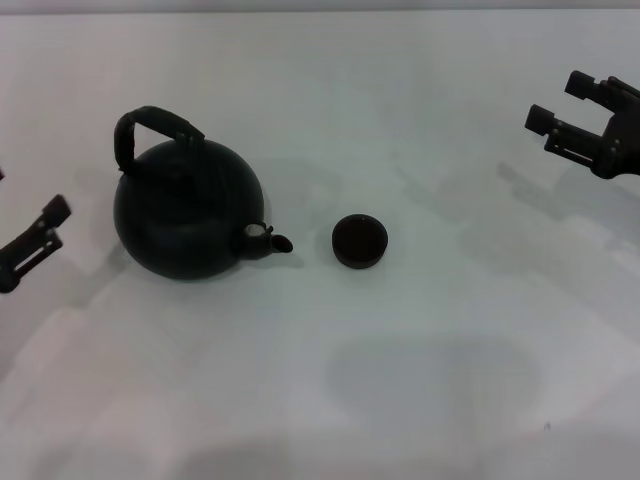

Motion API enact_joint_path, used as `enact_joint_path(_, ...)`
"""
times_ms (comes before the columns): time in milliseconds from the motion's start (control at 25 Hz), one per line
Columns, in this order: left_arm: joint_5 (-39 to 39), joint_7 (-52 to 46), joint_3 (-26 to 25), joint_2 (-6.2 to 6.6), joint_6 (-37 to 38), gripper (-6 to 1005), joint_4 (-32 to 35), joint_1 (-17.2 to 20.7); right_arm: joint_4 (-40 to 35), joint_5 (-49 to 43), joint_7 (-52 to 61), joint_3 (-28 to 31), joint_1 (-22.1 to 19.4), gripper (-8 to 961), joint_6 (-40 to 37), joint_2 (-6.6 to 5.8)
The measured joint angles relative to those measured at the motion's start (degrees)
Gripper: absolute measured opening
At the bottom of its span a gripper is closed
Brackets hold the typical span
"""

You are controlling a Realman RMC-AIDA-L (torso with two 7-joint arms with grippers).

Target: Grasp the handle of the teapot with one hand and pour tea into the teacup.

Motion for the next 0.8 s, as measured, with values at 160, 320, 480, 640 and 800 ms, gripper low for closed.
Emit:
enact_joint_path(160, -0.63, 3.05, -2.24, -0.02, 2.46, 880, -4.03, -0.04, 0.09, 0.00, 0.00, 0.00, -0.37, 829, 0.55, 0.00)
enact_joint_path(320, -3.49, 5.46, -3.06, -0.11, 4.06, 880, -8.10, -0.08, 0.12, 0.00, -0.38, 0.02, -1.03, 829, 0.96, 0.00)
enact_joint_path(480, -5.98, 6.65, -3.09, -0.09, 4.93, 880, -10.95, -0.13, 1.35, 0.28, -2.32, 0.22, -1.79, 829, 1.85, 0.00)
enact_joint_path(640, -10.78, 10.31, -3.29, -0.17, 7.45, 880, -15.66, 0.07, 7.06, 1.56, -7.10, 2.61, -1.92, 829, 3.88, 0.01)
enact_joint_path(800, -14.45, 14.71, -3.31, -0.20, 9.76, 880, -20.66, 0.05, 14.28, 1.77, -14.97, 7.75, -1.96, 829, 6.56, 0.00)
